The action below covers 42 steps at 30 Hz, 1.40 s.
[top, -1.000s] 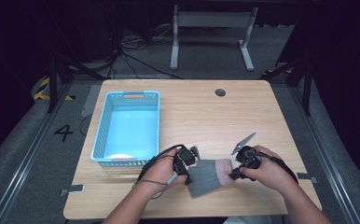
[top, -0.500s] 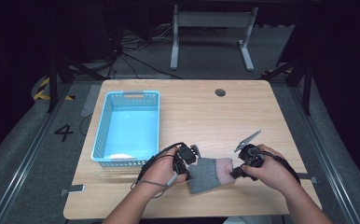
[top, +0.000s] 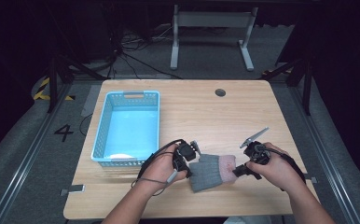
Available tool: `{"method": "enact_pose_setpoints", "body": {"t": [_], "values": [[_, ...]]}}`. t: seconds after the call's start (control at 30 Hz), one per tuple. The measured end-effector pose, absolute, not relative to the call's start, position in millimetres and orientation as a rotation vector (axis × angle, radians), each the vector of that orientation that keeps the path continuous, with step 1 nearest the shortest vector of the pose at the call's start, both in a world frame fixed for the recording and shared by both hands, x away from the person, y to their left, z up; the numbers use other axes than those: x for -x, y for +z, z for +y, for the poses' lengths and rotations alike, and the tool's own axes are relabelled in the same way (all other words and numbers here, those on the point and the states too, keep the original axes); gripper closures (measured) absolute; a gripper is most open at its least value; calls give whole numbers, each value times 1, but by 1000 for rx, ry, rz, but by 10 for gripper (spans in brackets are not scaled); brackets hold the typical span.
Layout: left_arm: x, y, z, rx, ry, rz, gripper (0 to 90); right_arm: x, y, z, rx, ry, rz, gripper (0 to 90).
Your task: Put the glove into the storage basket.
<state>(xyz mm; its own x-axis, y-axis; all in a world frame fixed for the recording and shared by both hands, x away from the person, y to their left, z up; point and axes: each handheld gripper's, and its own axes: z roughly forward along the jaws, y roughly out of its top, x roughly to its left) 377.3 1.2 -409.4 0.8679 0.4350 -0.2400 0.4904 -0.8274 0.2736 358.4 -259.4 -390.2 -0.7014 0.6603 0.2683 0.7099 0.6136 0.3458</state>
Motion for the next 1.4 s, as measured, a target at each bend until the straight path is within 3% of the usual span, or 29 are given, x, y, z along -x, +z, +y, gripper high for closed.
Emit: {"method": "enact_pose_setpoints", "body": {"t": [0.43, 0.53, 0.63, 0.7, 0.97, 1.4], "values": [[-379, -419, -3, -2747, -263, 697, 865, -367, -404, -259, 1186, -607, -2702, 833], [-381, -422, -4, -2751, -256, 707, 859, -366, -405, -259, 1193, -608, -2711, 793], [-384, -424, -3, -2741, -249, 729, 823, -365, -404, -259, 1229, -596, -2723, 730], [-385, -423, -2, -2728, -229, 748, 743, -364, -403, -261, 1252, -578, -2747, 692], [-385, -413, 6, -2683, -168, 779, 579, -361, -394, -267, 1257, -639, -2791, 619], [-375, -383, -9, -2604, -89, 652, 552, -367, -387, -284, 1308, -735, -2800, 573]]}}
